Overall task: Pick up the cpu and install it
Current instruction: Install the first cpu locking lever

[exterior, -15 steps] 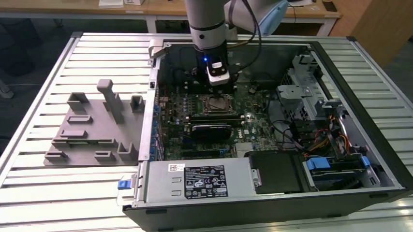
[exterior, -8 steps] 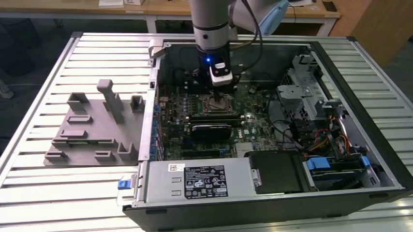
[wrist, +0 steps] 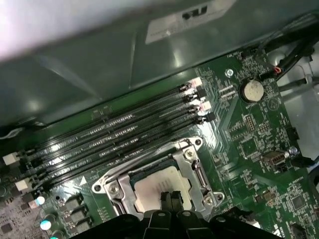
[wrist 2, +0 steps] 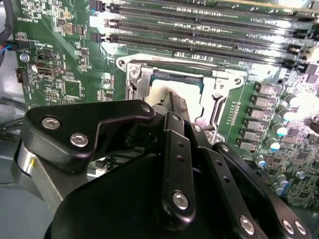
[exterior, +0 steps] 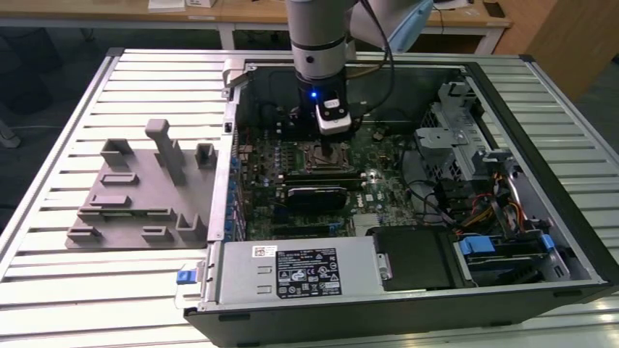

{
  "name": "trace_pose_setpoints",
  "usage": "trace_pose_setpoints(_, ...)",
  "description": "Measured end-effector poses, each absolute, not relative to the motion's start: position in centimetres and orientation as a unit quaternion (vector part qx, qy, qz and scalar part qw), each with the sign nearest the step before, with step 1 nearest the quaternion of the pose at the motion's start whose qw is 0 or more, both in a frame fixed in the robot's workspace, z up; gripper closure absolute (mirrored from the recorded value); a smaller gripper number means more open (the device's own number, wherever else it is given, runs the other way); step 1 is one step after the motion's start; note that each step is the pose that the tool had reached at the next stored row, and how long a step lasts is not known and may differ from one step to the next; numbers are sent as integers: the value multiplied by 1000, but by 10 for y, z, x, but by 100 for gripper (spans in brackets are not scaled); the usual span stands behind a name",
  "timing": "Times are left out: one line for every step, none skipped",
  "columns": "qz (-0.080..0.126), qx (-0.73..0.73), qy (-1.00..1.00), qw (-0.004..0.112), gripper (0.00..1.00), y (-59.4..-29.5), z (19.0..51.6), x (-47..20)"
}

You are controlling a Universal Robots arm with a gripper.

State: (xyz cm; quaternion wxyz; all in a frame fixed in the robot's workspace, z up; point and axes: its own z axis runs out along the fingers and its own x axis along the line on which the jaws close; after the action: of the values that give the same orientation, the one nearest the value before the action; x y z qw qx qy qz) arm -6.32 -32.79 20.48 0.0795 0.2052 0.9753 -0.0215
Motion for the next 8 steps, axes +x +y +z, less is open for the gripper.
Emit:
trace_pose_setpoints(-21,205,975,79,89,-328,205,-63)
trace_pose_setpoints(-20,205,975,79,89,-328,206,-63)
trace_pose_setpoints(-19,205,975,79,89,-328,207,-63)
trace_pose_setpoints(-19,205,975,79,89,-328,208,-63)
trace_pose_setpoints(-18,205,975,79,89,-328,209,-63)
trace_pose_setpoints(-18,205,975,79,89,-328,211,-63)
trace_pose_setpoints(-17,205,975,79,89,-328,214,-63)
trace_pose_setpoints(-17,205,975,79,89,-328,216,-63)
